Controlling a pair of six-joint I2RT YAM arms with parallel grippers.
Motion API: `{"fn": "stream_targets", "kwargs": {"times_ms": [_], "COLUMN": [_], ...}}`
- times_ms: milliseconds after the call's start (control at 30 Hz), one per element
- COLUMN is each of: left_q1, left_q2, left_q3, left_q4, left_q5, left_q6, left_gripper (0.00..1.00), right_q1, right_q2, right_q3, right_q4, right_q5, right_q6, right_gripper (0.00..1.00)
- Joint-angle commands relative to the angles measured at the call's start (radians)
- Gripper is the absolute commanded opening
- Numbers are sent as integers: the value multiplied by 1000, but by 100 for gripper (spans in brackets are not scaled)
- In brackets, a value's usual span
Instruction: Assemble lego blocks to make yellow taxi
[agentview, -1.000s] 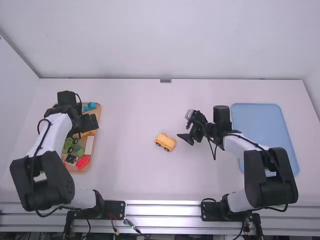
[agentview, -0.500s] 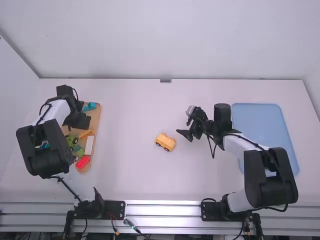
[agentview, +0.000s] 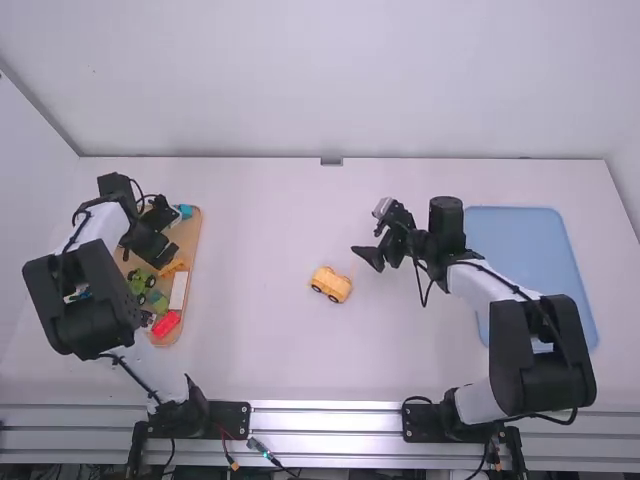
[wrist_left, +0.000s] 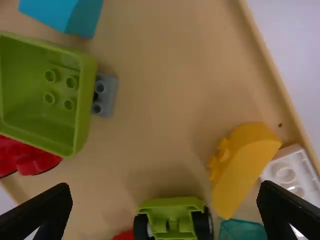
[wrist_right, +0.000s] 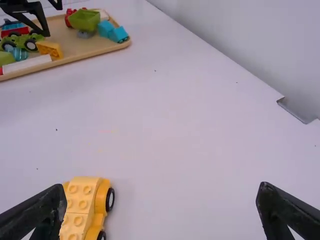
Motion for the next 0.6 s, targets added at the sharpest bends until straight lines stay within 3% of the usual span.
{"fn": "stream_targets", "kwargs": {"times_ms": [0, 167, 467, 567], "left_q1": [40, 91, 79, 62], "left_q2": [0, 16, 15, 15], "left_q3": [-20, -32, -34, -34], "left_q4": [-1, 34, 97, 48], "left_q5": [56, 146, -34, -46], "left_q6": [83, 41, -383, -384], "left_gripper": [99, 99, 99, 99], "right_q1": [-1, 0, -32, -45], "right_q2": [-18, -18, -18, -18], "right_q3": [41, 55, 95, 116], "right_q4": [2, 2, 4, 4], "right_q5": [-10, -9, -9, -10], "right_q6": [19, 18, 19, 19], "right_gripper": [99, 99, 99, 99]}}
